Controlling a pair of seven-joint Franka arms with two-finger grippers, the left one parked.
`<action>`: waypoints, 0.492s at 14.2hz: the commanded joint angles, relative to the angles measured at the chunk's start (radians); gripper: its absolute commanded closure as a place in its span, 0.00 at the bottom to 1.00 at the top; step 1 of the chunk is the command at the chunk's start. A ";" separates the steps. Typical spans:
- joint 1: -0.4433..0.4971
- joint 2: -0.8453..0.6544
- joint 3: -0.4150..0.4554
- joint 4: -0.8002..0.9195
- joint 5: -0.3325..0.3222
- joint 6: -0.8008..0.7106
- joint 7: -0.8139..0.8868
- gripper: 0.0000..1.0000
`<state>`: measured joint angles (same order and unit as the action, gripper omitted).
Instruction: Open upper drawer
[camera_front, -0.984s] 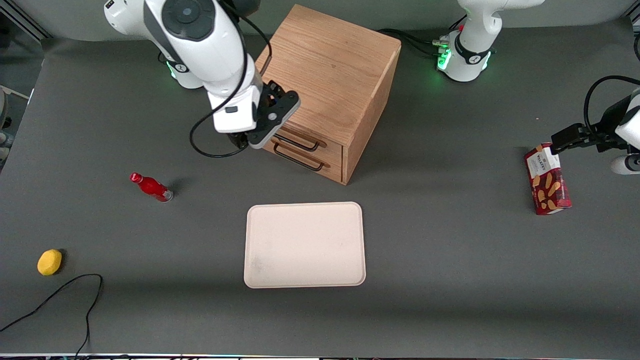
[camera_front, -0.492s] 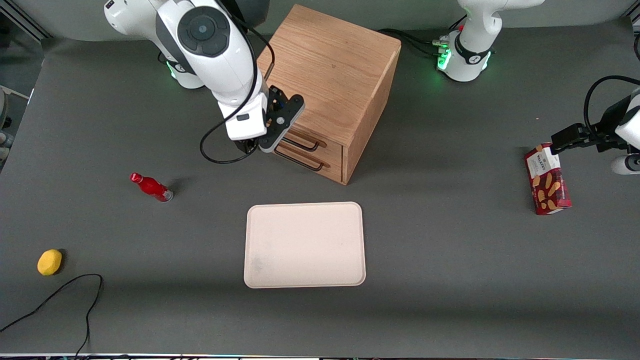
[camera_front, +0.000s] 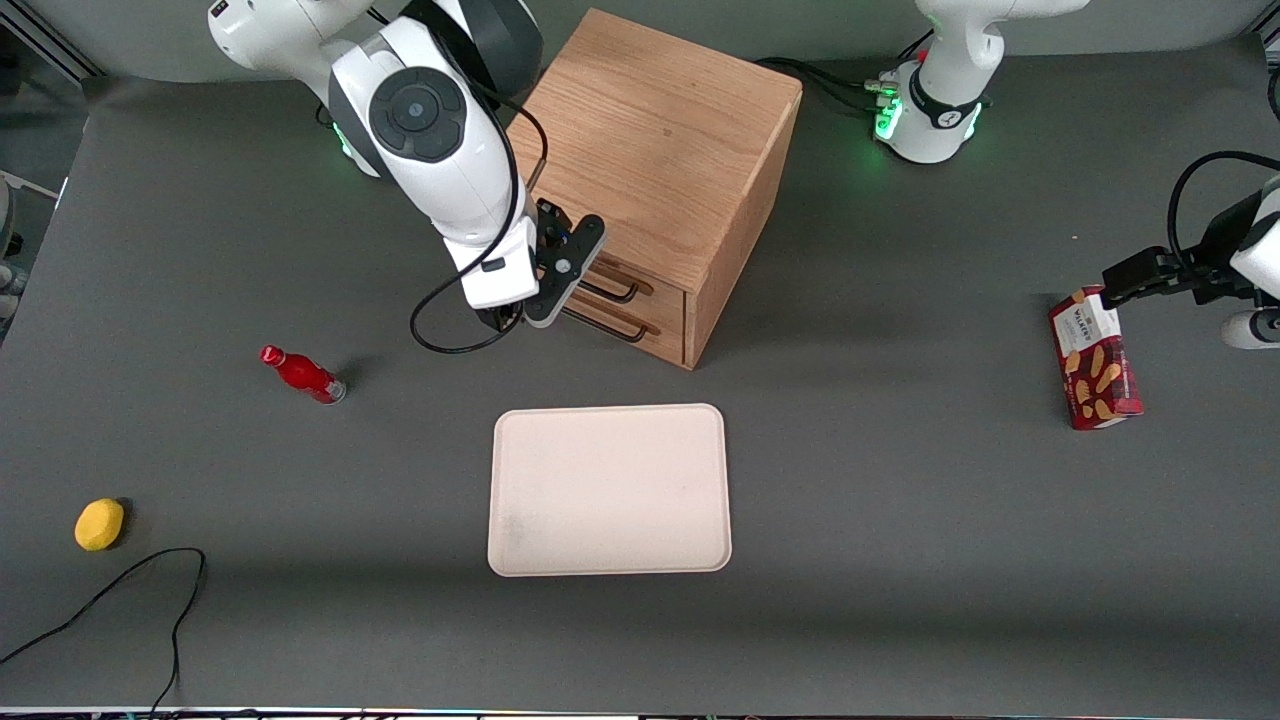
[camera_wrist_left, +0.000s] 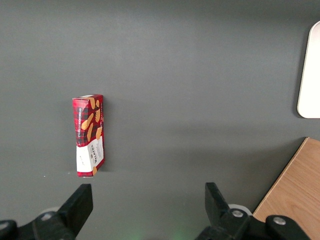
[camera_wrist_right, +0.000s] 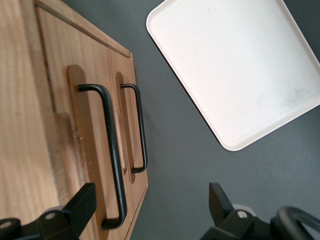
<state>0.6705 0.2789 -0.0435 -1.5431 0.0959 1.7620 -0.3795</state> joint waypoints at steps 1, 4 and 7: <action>0.001 -0.006 0.008 -0.055 0.011 0.060 -0.024 0.00; 0.001 -0.004 0.013 -0.066 0.061 0.068 -0.027 0.00; 0.003 -0.004 0.025 -0.087 0.061 0.089 -0.027 0.00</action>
<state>0.6725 0.2811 -0.0253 -1.6054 0.1353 1.8156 -0.3801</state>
